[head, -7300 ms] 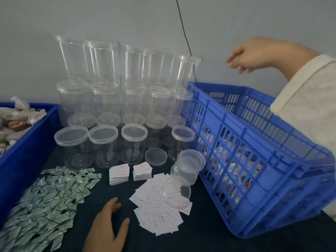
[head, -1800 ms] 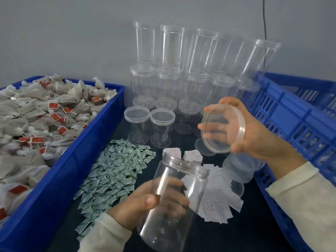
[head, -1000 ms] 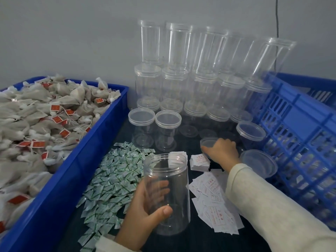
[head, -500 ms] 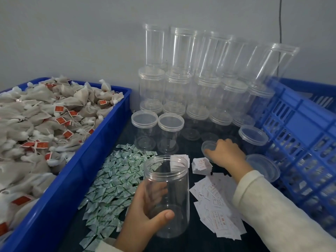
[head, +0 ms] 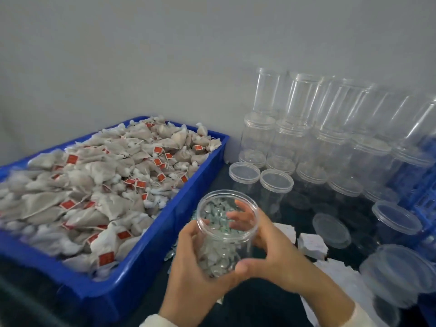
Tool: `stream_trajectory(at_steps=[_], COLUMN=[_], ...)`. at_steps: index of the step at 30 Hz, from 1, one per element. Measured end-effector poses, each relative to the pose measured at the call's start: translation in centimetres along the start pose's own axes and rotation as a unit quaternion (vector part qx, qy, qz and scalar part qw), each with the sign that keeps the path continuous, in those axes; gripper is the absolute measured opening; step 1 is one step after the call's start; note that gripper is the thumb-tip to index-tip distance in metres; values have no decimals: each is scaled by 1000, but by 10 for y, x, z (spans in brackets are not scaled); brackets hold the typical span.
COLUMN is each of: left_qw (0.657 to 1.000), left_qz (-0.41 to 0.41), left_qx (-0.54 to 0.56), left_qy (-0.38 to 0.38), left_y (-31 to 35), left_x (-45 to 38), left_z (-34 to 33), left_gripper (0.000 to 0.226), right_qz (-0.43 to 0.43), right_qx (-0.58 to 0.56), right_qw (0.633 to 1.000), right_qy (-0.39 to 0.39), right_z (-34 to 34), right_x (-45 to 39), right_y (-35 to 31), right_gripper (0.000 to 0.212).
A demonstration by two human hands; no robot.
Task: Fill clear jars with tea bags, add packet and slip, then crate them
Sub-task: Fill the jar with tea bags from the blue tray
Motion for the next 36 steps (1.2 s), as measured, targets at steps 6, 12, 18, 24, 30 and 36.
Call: stream_trajectory(at_steps=[6,12,18,24,30,36], left_qw=[963,871,620,600,654,838], left_qz=[11,-20,124,158,74,-80], left_qx=[-250,-491,-738,-741,-719,-528], left_qy=[-102,-10,-237,-259,-221,-116], left_y=[35,80,13,0,12,67], left_x=[3,-64,-116,-121,-128,-118], left_z=[40,133,136,143,159,142], left_gripper=[88,25,39,31,25,16], right_qz=[56,31,26,12,5,-16], right_qx=[-51,-39,-26,-9,-15,1], right_qw=[995,994,995,997,994,991], right_qy=[64,100,89,79,112,131], right_z=[-24,-24,-26,-25,-28,-32], right_x=[-10,-2,8,15,27,30], right_y=[14,22,24,30,48,59], right_gripper=[90,94,100,103,104,104])
Point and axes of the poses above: each hand's wrist, its own x-axis away from the middle knuckle, its own z-axis out of the back of the hand, y = z × x, the point moved 4 cm from there along -x, towards the middle knuckle, and after that the axes turned 11 degrees about -x, right-handed, at the moved point
